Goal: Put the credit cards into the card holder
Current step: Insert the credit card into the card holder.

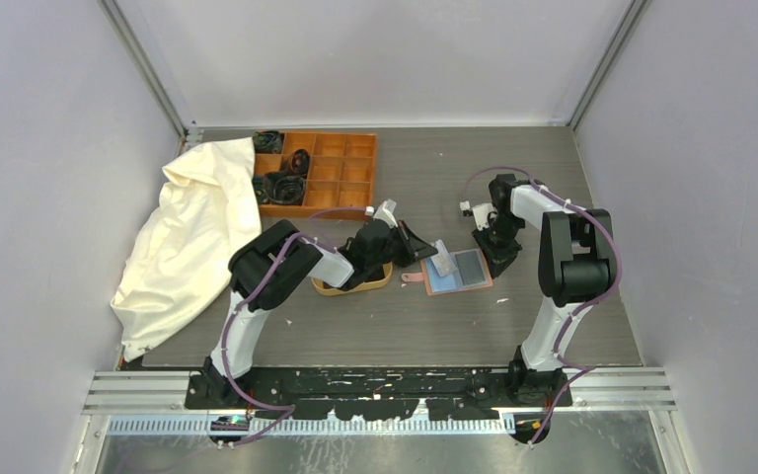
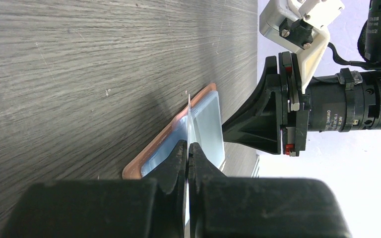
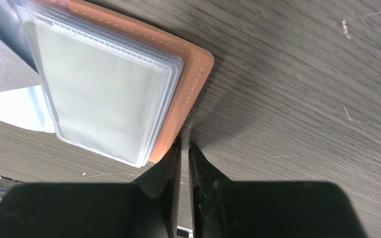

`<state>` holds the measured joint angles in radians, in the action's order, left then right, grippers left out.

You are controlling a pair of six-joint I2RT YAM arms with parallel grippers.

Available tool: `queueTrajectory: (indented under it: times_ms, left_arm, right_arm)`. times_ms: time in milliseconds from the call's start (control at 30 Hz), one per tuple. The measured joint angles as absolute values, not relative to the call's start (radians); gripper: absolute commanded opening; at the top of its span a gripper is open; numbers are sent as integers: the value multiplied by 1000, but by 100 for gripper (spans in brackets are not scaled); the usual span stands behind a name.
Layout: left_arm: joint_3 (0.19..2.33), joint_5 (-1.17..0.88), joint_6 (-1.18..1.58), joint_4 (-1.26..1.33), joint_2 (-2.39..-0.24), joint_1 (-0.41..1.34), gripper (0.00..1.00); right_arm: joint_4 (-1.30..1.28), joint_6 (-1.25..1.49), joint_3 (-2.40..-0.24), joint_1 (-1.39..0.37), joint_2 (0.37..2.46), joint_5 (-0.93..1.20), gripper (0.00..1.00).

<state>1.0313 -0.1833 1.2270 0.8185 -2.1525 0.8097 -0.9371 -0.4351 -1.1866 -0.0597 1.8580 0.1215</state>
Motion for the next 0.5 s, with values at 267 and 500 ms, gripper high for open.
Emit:
queueTrajectory:
  times_ms: [267, 500]
  left_arm:
    - [1028, -185, 1242, 825, -2156, 809, 0]
    - [1016, -184, 1246, 826, -2149, 809, 0]
  right_arm:
    - [-939, -435, -1188, -60, 1859, 122, 17]
    - [-941, -435, -1188, -64, 1859, 122, 17]
